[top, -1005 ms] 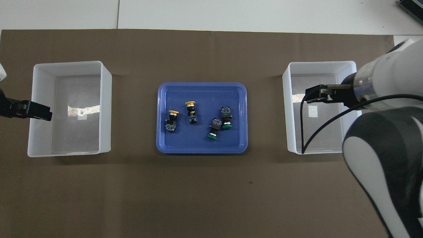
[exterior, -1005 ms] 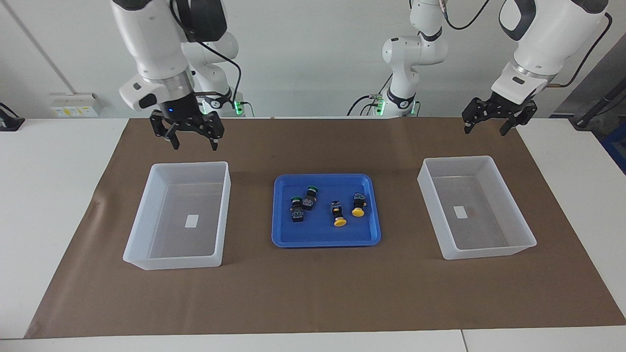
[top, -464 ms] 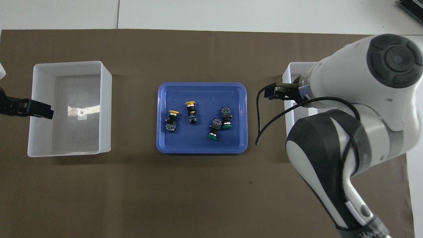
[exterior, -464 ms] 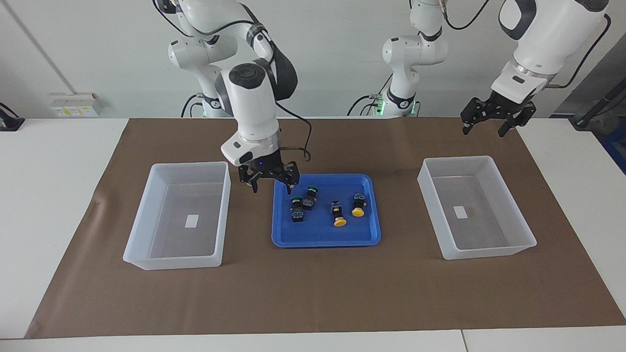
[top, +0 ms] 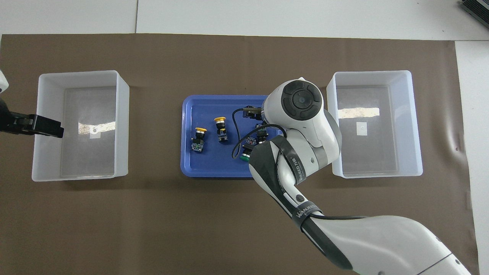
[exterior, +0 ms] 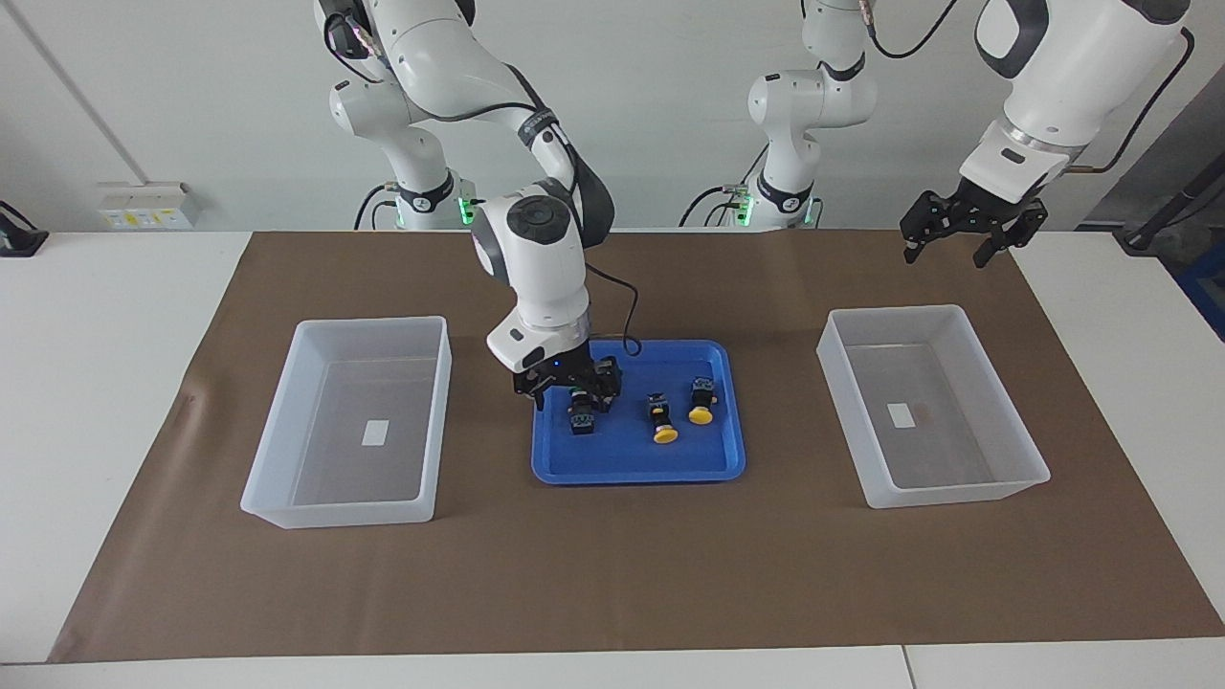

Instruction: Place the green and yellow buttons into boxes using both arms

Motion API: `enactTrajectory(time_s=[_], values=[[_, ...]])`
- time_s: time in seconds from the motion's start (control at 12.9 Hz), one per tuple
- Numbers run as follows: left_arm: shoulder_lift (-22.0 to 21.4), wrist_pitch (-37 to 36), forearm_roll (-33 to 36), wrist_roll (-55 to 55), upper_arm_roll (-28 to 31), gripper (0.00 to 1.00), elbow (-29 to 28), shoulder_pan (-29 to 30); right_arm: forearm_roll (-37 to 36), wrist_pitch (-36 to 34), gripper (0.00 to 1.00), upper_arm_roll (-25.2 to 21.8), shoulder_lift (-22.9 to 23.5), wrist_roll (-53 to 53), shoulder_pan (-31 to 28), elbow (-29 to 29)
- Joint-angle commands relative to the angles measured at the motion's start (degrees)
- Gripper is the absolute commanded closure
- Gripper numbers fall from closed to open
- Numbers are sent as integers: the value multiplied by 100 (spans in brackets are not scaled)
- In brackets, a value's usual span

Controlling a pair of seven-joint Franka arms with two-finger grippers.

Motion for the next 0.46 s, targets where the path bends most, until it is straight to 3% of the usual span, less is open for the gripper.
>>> enactTrajectory(time_s=[0.0,0.23,0.39], values=[[-172,240,-90,-94,-42,0,-309,-167,-339,194,0,-21,268,328,110,-38],[-392,1206,-90,-163,-42,0,-1169,-633,-411,439,0,-30,278,364,127,-284],[-331,1645,-90,-584,-51,0,-1460,-888,-411,519,7,-21,287,364,153,-407]])
